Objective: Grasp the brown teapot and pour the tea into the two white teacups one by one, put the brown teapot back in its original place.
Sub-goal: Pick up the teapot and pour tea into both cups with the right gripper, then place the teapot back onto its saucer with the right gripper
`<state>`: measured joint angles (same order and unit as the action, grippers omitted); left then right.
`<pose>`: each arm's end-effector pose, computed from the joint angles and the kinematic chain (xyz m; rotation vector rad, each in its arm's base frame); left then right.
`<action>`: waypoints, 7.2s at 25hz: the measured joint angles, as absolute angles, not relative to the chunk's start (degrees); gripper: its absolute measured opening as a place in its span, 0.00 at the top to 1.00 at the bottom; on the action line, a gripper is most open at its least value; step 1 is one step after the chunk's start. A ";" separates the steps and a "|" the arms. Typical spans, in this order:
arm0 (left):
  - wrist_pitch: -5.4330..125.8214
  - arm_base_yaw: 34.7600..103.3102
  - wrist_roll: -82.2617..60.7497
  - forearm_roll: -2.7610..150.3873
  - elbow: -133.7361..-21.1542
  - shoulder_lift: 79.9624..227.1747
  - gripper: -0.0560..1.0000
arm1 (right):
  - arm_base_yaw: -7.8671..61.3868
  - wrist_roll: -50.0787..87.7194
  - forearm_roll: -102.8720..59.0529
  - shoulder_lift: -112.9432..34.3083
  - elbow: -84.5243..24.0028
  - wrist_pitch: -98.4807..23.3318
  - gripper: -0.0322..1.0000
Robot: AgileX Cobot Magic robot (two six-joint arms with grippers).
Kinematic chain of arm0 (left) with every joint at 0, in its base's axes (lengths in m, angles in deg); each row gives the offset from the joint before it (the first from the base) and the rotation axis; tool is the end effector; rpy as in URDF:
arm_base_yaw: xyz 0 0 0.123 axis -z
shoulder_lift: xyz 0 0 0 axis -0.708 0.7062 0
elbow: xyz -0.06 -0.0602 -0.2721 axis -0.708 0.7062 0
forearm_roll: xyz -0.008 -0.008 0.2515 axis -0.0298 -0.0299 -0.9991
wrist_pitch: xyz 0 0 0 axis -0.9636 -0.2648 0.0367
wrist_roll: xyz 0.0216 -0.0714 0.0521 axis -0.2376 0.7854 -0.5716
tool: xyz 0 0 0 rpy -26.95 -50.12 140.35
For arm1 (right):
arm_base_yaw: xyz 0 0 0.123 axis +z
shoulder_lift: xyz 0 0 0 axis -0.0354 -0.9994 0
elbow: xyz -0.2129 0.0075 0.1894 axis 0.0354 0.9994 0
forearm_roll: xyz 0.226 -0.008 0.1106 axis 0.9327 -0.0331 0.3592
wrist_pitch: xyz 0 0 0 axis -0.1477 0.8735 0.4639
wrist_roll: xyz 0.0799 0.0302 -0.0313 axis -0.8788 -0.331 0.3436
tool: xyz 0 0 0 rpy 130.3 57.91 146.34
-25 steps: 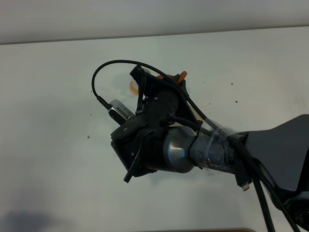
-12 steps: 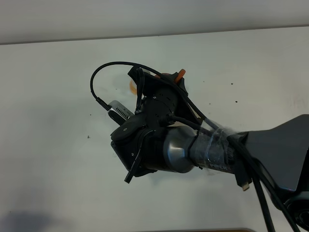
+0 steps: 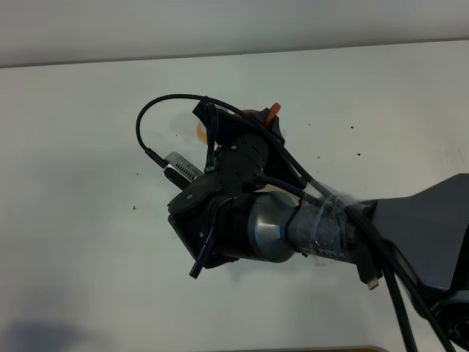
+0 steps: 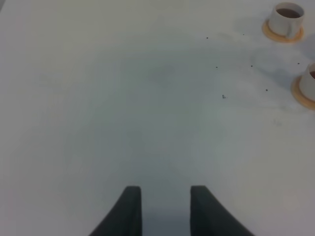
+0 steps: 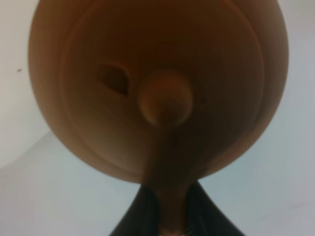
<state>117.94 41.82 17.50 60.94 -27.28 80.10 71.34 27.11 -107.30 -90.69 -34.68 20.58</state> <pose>-0.0079 -0.0013 0.2797 0.0460 2.0402 0.0861 0.2280 0.3717 0.1731 -2.3319 0.7806 -1.6123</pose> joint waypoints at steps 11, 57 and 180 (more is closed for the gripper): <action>117.94 41.82 17.50 60.94 -27.28 80.10 0.71 | 71.34 27.43 -107.39 -90.69 -34.68 20.58 0.88; 117.94 41.82 17.56 60.94 -27.28 80.10 0.71 | 71.34 30.65 -107.83 -90.69 -34.68 19.08 0.88; 117.94 41.82 17.56 60.94 -27.28 80.10 0.71 | 46.27 -2.06 -32.70 -88.81 -40.56 9.61 0.88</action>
<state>117.94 41.82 17.56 60.94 -27.28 80.10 46.27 -2.06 -32.70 -88.81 -40.56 9.61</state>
